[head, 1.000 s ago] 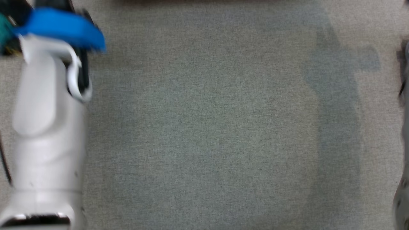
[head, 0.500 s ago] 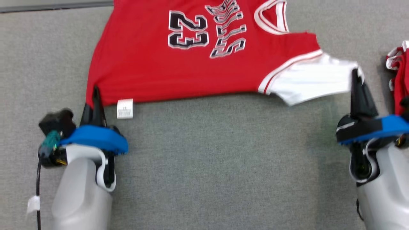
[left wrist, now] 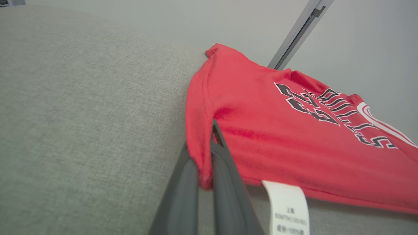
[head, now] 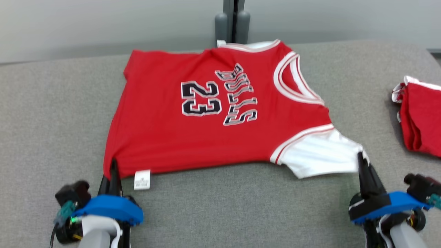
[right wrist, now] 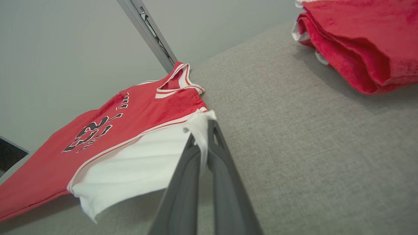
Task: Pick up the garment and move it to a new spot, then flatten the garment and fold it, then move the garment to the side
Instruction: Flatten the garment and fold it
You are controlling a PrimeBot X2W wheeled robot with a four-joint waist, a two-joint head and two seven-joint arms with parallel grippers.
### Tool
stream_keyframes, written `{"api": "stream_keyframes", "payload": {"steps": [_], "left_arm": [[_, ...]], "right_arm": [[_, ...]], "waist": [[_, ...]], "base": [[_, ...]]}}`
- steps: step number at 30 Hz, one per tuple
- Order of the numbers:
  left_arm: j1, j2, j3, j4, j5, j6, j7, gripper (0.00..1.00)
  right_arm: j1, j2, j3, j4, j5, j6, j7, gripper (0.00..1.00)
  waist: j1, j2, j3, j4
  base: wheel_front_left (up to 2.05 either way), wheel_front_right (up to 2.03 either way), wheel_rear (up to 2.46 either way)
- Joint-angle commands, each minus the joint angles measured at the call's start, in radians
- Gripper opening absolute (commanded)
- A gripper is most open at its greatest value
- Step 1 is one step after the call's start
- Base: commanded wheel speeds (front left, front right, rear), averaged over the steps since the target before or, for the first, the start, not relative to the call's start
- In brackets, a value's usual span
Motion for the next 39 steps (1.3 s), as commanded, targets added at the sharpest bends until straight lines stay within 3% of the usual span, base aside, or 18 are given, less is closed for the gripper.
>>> {"api": "stream_keyframes", "payload": {"steps": [1, 14, 26, 39], "left_arm": [[0.04, 0.004, 0.001, -0.007, -0.013, 0.01, -0.005, 0.0], [0.271, 0.004, -0.017, -0.046, -0.054, 0.015, -0.005, 0.0], [0.398, 0.004, -0.042, -0.092, -0.077, 0.011, -0.005, 0.0], [0.287, 0.003, -0.114, -0.148, -0.068, 0.011, -0.005, 0.0]], "right_arm": [[0.038, -0.001, 0.002, 0.005, 0.0, -0.001, -0.005, 0.0], [0.253, 0.011, 0.056, 0.029, 0.016, -0.001, -0.005, 0.0], [0.373, 0.006, 0.06, -0.014, 0.045, -0.001, -0.005, 0.0], [0.205, 0.031, 0.023, -0.069, 0.056, 0.0, -0.005, 0.0]], "waist": [[0.0002, 0.0002, -0.032, -0.013], [0.0002, 0.0002, -0.195, -0.019], [0.0002, 0.0002, -0.25, -0.014], [0.0002, 0.0002, -0.202, 0.022]], "base": [[0.0, 0.0, 0.0], [0.0, 0.0, 0.0], [0.0, 0.0, 0.0], [0.0, 0.0, 0.0]]}}
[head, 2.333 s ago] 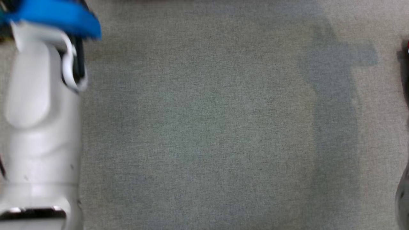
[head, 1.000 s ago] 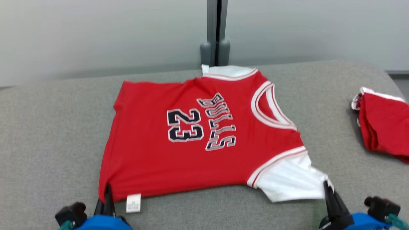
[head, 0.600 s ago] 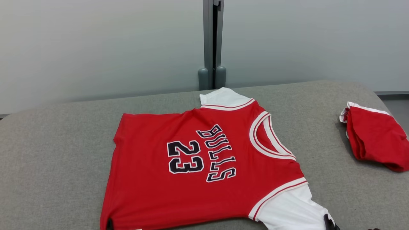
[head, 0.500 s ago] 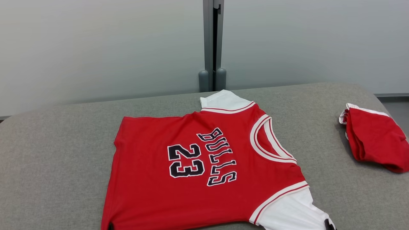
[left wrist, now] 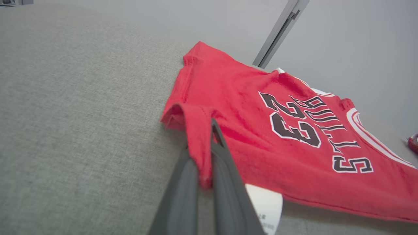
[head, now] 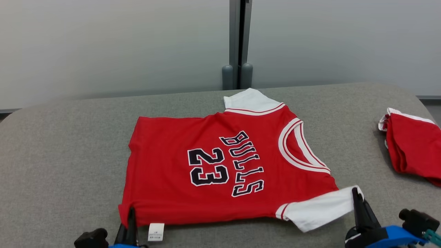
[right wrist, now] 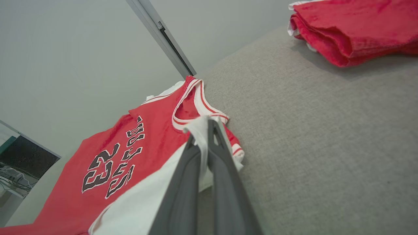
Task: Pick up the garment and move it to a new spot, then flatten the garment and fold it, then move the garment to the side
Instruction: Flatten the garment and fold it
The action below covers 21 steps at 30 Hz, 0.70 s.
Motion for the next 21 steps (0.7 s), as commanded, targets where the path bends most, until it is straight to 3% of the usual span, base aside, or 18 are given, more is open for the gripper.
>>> {"api": "stream_keyframes", "payload": {"steps": [1, 21], "left_arm": [[-0.029, 0.0, -0.003, -0.006, -0.002, 0.006, -0.005, 0.0], [-0.339, 0.0, -0.045, 0.082, 0.018, 0.05, -0.004, 0.0]], "right_arm": [[-0.028, 0.001, -0.005, 0.002, -0.001, 0.0, -0.004, 0.0], [-0.387, -0.019, -0.036, 0.125, -0.067, 0.0, -0.005, 0.0]], "waist": [[-0.0001, -0.0001, 0.012, 0.008], [-0.0001, -0.0001, 0.221, 0.03]], "base": [[0.0, 0.0, 0.0], [0.0, 0.0, 0.0]]}}
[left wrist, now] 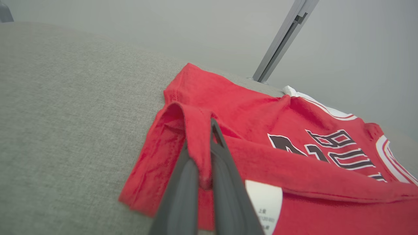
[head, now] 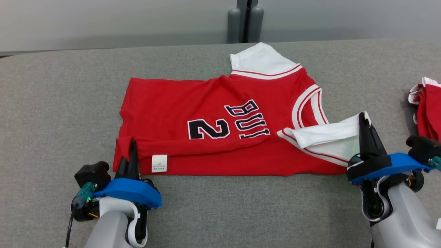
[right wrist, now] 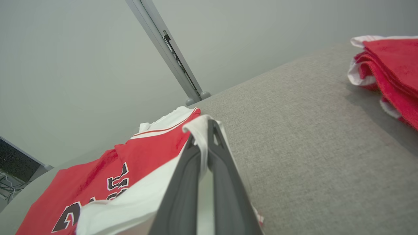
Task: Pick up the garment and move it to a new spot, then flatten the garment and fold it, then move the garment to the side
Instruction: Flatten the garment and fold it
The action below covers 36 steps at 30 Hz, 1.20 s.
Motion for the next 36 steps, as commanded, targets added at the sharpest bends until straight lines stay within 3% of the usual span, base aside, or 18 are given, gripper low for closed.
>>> {"api": "stream_keyframes", "payload": {"steps": [1, 16, 17, 18, 19, 20, 36], "left_arm": [[-0.044, 0.0, -0.005, 0.012, 0.009, 0.006, -0.004, 0.0], [-0.15, 0.001, 0.002, 0.054, 0.005, 0.029, -0.005, 0.0], [-0.152, 0.0, 0.002, 0.054, 0.004, 0.033, -0.005, 0.0], [-0.152, 0.0, 0.001, 0.055, 0.004, 0.034, -0.005, 0.26], [-0.152, 0.0, 0.001, 0.054, 0.004, 0.038, -0.005, 0.63], [-0.149, 0.001, 0.002, 0.054, 0.001, 0.038, -0.005, 1.0], [-0.006, 0.0, 0.014, -0.044, 0.078, 0.076, -0.004, 1.0]], "right_arm": [[-0.041, -0.006, 0.0, 0.012, -0.009, 0.0, -0.005, 0.0], [-0.151, -0.016, 0.015, 0.067, -0.054, 0.0, -0.005, 0.0], [-0.155, -0.016, 0.018, 0.069, -0.055, 0.0, -0.005, 0.31], [-0.159, -0.019, 0.018, 0.068, -0.06, 0.0, -0.005, 0.6], [-0.161, -0.021, 0.018, 0.067, -0.066, 0.0, -0.005, 1.0], [-0.161, -0.02, 0.014, 0.066, -0.068, 0.0, -0.005, 1.0], [0.005, -0.029, -0.011, 0.001, -0.217, 0.0, -0.005, 1.0]], "waist": [[-0.0003, -0.0003, 0.03, 0.007], [-0.0003, -0.0003, 0.116, 0.013], [-0.0003, -0.0003, 0.117, 0.013], [-0.0003, -0.0003, 0.118, 0.014], [-0.0003, -0.0003, 0.118, 0.015], [-0.0003, -0.0003, 0.117, 0.015], [-0.0003, -0.0003, 0.04, 0.011]], "base": [[0.0, 0.0, 0.0], [0.0, 0.0, 0.0], [0.0, 0.0, 0.0], [0.0, 0.0, 0.0], [0.0, 0.0, 0.0], [0.0, 0.0, 0.0], [0.0, 0.0, 0.0]]}}
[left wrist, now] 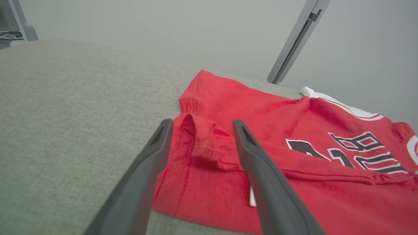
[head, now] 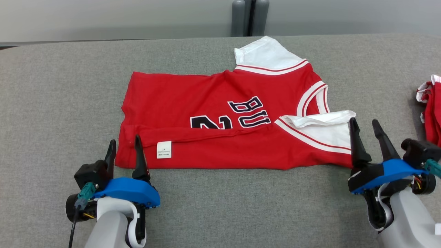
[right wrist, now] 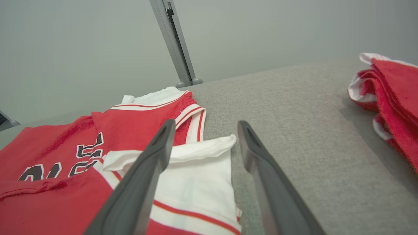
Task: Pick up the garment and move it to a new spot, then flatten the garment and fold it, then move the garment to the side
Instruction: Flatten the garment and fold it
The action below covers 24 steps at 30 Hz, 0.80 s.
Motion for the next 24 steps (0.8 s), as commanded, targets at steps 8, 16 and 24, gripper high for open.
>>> {"api": "stream_keyframes", "payload": {"steps": [8, 16, 24], "left_arm": [[0.062, 0.0, 0.008, -0.014, 0.007, 0.012, -0.004, 1.0], [0.066, 0.0, -0.009, -0.017, -0.003, 0.014, -0.004, 1.0], [0.071, 0.0, -0.007, -0.004, -0.001, 0.003, -0.004, 1.0]], "right_arm": [[0.087, 0.007, 0.012, 0.046, -0.076, 0.0, -0.004, 1.0], [0.068, 0.013, -0.007, 0.126, -0.139, 0.0, -0.004, 1.0], [0.05, 0.037, -0.034, 0.238, -0.193, 0.0, -0.001, 1.0]], "waist": [[0.0001, 0.0001, -0.017, 0.001], [0.0001, 0.0001, -0.014, 0.021], [0.0001, 0.0001, -0.022, 0.037]], "base": [[0.0, 0.0, 0.0], [0.0, 0.0, 0.0], [0.0, 0.0, 0.0]]}}
